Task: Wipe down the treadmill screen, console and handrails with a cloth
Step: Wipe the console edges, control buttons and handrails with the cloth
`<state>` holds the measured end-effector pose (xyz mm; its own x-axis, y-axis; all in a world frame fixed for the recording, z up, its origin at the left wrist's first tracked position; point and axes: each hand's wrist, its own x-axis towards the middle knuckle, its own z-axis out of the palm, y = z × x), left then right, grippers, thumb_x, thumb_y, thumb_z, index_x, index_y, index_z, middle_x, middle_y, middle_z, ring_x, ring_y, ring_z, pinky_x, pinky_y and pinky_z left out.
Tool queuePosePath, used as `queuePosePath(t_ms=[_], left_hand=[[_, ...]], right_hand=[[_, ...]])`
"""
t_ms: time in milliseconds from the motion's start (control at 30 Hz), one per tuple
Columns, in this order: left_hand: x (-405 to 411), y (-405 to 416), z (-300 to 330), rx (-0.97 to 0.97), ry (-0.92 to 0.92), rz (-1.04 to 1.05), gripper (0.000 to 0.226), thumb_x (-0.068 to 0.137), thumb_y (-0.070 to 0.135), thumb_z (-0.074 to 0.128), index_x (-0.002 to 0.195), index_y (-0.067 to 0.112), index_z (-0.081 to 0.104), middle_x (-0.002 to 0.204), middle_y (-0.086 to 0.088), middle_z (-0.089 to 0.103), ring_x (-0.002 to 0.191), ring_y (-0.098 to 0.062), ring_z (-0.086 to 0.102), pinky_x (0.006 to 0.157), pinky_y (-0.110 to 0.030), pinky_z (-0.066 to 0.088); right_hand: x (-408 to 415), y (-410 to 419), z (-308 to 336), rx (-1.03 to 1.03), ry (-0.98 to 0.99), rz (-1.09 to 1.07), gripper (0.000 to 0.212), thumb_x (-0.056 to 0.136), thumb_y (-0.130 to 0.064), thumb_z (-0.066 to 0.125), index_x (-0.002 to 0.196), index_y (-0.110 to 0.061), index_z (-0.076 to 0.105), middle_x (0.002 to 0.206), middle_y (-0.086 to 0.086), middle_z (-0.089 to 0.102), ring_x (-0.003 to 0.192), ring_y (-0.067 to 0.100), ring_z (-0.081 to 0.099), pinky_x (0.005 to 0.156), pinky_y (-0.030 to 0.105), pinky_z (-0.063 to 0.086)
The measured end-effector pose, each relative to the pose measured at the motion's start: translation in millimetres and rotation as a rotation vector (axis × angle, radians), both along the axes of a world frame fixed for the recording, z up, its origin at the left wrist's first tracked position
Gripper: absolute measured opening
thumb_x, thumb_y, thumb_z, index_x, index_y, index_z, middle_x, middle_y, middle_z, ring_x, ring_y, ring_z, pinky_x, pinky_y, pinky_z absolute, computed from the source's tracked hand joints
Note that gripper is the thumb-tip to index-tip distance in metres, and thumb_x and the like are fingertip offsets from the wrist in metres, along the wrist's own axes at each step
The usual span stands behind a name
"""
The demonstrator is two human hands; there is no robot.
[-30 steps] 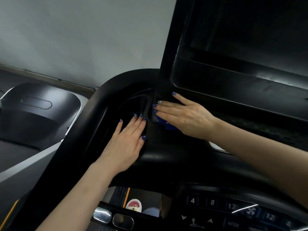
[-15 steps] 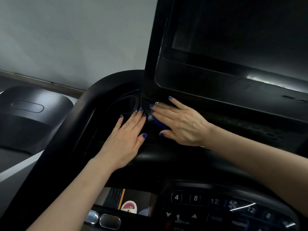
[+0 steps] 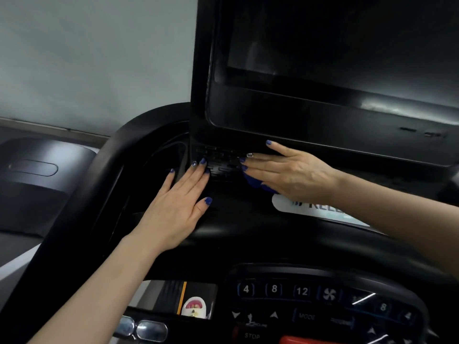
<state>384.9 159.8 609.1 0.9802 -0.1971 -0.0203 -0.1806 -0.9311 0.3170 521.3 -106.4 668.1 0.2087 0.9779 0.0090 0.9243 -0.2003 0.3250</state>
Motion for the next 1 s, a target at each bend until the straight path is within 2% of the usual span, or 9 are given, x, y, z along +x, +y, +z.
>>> queuePosePath(t_ms=[133,300,400,500,600,833,1000], left_hand=[[1,-8,5,-0.011,-0.004,-0.009,0.078,0.092,0.068,-0.011,0.155,0.024,0.002,0.165,0.008,-0.009,0.149,-0.002,-0.013,0.122,-0.037,-0.008],[1,-19,8,-0.039,0.021,-0.022,0.073,0.095,0.065,0.001,0.156,0.025,0.003,0.163,0.011,-0.011,0.147,0.002,-0.017,0.118,-0.028,-0.016],[1,-20,10,-0.028,0.021,-0.013,0.075,0.094,0.066,-0.001,0.156,0.025,0.003,0.163,0.01,-0.01,0.148,0.002,-0.016,0.118,-0.028,-0.016],[0,-26,13,-0.028,0.018,-0.034,0.077,0.094,0.068,-0.004,0.157,0.025,0.005,0.164,0.009,-0.006,0.149,0.0,-0.011,0.122,-0.034,-0.01],[1,-37,16,-0.021,0.035,-0.072,0.079,0.092,0.07,-0.01,0.156,0.027,0.002,0.165,0.01,-0.006,0.148,0.001,-0.013,0.123,-0.036,-0.009],[5,-53,18,-0.025,0.036,-0.059,0.076,0.093,0.07,-0.004,0.156,0.027,0.002,0.164,0.01,-0.005,0.148,0.002,-0.012,0.121,-0.032,-0.012],[10,-68,22,-0.034,0.052,-0.061,0.074,0.094,0.067,0.001,0.156,0.028,0.002,0.162,0.013,-0.009,0.147,0.003,-0.015,0.12,-0.031,-0.014]], right_hand=[[-2,7,-4,0.008,0.022,-0.028,0.044,0.105,-0.02,0.027,0.138,-0.007,0.053,0.149,0.009,0.046,0.139,0.02,0.041,0.121,0.046,0.018],[0,-21,3,-0.043,0.024,-0.059,0.05,0.108,-0.022,0.013,0.144,-0.009,0.045,0.153,0.007,0.041,0.144,0.019,0.033,0.123,0.043,0.012],[0,-31,8,-0.048,0.04,-0.04,0.05,0.105,-0.03,0.027,0.149,-0.01,0.038,0.157,0.008,0.034,0.146,0.019,0.029,0.123,0.044,0.012],[-7,-39,9,-0.008,0.116,-0.052,0.056,0.104,-0.041,0.031,0.153,-0.014,0.032,0.161,0.006,0.024,0.148,0.019,0.022,0.123,0.046,0.008],[-9,-56,9,-0.007,0.158,-0.08,0.057,0.103,-0.046,0.031,0.152,-0.016,0.033,0.161,0.005,0.023,0.148,0.019,0.023,0.123,0.047,0.007],[-11,-50,-1,0.074,0.186,-0.139,0.052,0.105,-0.036,0.027,0.147,-0.01,0.042,0.155,0.007,0.038,0.143,0.021,0.034,0.123,0.041,0.005],[-4,-89,4,0.079,0.22,-0.112,0.048,0.102,-0.025,0.032,0.145,-0.009,0.044,0.153,0.007,0.039,0.142,0.02,0.036,0.123,0.041,0.008]])
